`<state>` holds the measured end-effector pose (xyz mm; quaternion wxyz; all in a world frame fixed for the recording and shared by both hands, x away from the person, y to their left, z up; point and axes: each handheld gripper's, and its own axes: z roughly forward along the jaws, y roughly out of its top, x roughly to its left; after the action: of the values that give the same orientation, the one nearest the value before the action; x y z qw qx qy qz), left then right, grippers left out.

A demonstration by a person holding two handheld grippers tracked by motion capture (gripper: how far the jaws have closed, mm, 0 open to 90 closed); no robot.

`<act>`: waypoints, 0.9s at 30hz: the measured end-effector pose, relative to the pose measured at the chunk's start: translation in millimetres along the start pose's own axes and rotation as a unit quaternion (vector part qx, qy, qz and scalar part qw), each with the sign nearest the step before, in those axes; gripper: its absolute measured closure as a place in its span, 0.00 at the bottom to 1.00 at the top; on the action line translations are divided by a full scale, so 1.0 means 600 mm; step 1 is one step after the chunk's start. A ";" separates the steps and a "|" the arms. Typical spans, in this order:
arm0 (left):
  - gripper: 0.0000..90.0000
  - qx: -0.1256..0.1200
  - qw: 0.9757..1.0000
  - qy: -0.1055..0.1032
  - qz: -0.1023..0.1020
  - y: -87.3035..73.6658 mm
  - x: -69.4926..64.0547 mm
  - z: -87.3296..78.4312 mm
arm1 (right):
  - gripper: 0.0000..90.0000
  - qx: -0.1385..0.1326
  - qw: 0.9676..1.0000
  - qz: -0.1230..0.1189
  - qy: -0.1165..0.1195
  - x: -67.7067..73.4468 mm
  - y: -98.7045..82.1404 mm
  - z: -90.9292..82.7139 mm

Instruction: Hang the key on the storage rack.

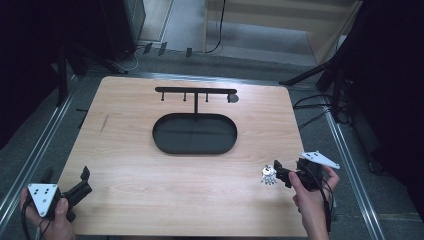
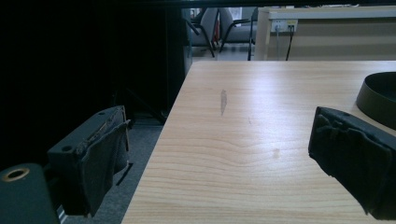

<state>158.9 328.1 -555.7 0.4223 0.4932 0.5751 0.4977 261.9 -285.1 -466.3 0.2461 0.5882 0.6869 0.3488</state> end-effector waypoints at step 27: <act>0.00 0.029 1.000 0.000 -0.013 0.004 0.006 0.008 | 0.11 0.217 0.973 -0.081 -0.012 0.046 0.004 0.124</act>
<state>163.6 332.6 -553.9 0.4143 0.4981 0.5953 0.4753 314.1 -244.0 -510.2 0.1485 0.5744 0.7883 0.1631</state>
